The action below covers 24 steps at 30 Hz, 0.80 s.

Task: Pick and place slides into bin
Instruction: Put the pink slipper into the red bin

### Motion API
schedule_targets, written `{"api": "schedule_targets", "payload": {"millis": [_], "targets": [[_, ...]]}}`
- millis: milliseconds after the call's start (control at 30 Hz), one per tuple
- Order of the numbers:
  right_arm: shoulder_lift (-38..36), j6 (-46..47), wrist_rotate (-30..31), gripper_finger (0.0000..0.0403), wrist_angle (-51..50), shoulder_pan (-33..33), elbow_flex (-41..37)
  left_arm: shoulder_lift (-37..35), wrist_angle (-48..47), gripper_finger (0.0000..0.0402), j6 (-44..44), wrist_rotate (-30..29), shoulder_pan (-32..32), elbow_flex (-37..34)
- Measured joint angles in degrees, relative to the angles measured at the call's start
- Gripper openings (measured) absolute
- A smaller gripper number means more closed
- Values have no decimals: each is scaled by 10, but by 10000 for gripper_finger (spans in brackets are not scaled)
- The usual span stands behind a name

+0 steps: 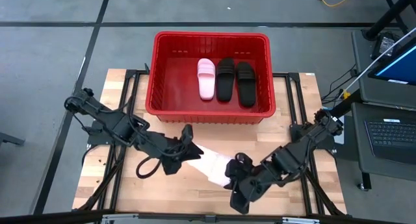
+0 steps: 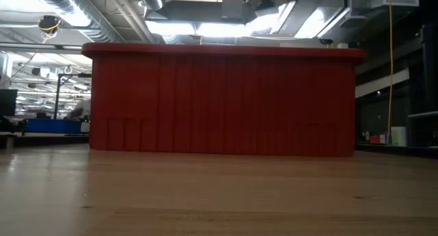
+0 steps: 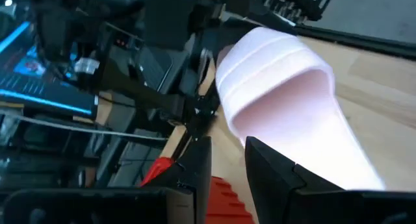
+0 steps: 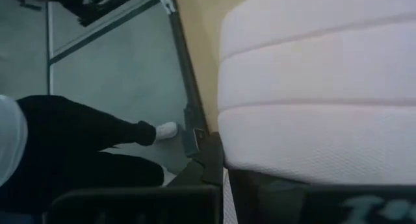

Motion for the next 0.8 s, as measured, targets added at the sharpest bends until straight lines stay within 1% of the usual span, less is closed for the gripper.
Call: {"api": "schedule_targets", "payload": {"millis": [133, 233, 400, 567, 800], "targets": [[0, -41, -31, 11, 32, -20, 0, 2, 0, 88, 17, 8, -8, 0], [0, -74, -51, 11, 55, -34, 0, 2, -1, 88, 18, 28, -13, 0], [0, -94, -89, 11, 68, -54, 0, 1, -5, 88, 49, 29, -22, 0], [0, -110, -103, 11, 85, -65, -1, 1, -21, 88, 95, 25, -23, 0], [0, -138, -105, 11, 132, -69, -1, 15, -18, 88, 125, 19, -21, 0]]}}
